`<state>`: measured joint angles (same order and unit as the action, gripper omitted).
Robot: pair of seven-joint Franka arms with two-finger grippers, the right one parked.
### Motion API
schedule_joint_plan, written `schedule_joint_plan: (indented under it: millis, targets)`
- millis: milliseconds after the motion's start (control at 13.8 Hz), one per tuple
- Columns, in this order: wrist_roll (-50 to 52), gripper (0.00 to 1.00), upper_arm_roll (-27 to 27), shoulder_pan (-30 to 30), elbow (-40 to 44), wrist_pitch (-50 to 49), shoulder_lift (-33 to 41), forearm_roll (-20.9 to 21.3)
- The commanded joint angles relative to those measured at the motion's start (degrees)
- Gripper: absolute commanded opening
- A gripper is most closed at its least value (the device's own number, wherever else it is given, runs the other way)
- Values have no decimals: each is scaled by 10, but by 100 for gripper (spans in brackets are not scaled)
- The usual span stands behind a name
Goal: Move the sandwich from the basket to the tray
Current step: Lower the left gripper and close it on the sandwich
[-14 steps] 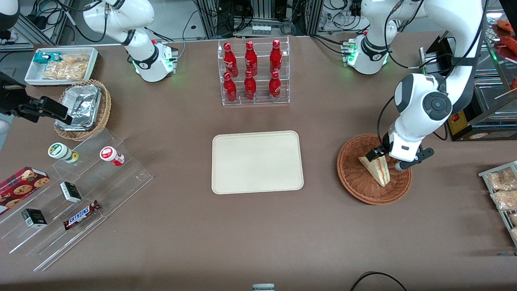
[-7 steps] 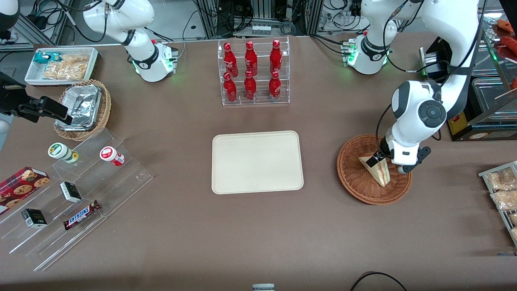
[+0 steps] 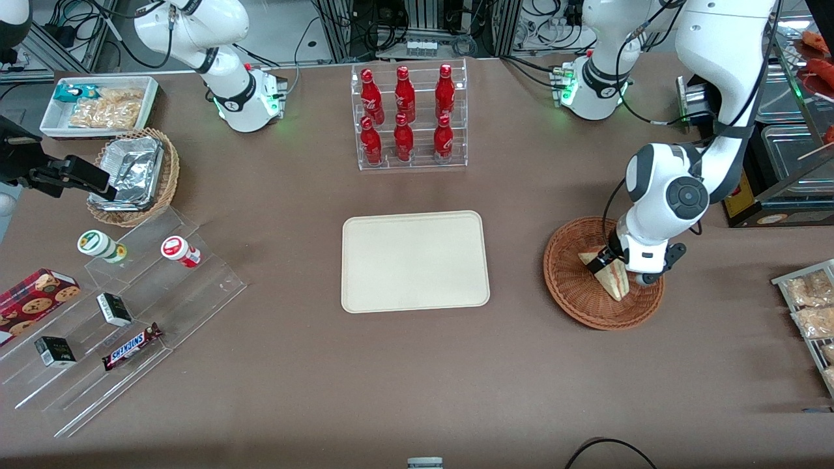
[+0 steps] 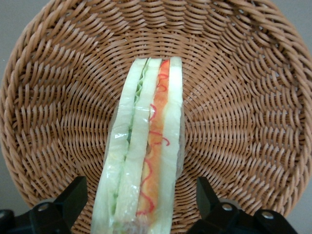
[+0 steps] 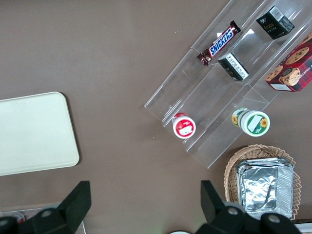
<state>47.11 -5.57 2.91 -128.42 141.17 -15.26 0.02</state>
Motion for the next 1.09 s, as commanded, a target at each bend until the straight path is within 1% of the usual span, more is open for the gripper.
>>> schedule_joint_plan:
  millis: [0, 72, 145, 217, 362, 435, 652, 725, 870, 1014]
  targets:
    - [7, 41, 1, 0, 4, 5, 0, 2]
    - [7, 29, 2, 0, 4, 4, 1, 2]
    - [7, 19, 2, 0, 4, 1, 5, 2]
    - [8, 16, 2, 0, 4, 0, 7, 2]
    - [8, 16, 2, 0, 5, -19, 22, 3]
    - [8, 16, 2, 0, 16, -46, 33, 3]
    - [6, 16, -1, 7, 79, -174, 43, 4]
    - [5, 16, -3, 9, 96, -200, 44, 9]
    - [5, 16, -20, 24, 124, -231, 41, 9]
    - [7, 16, -30, 62, 134, -238, 31, 9]
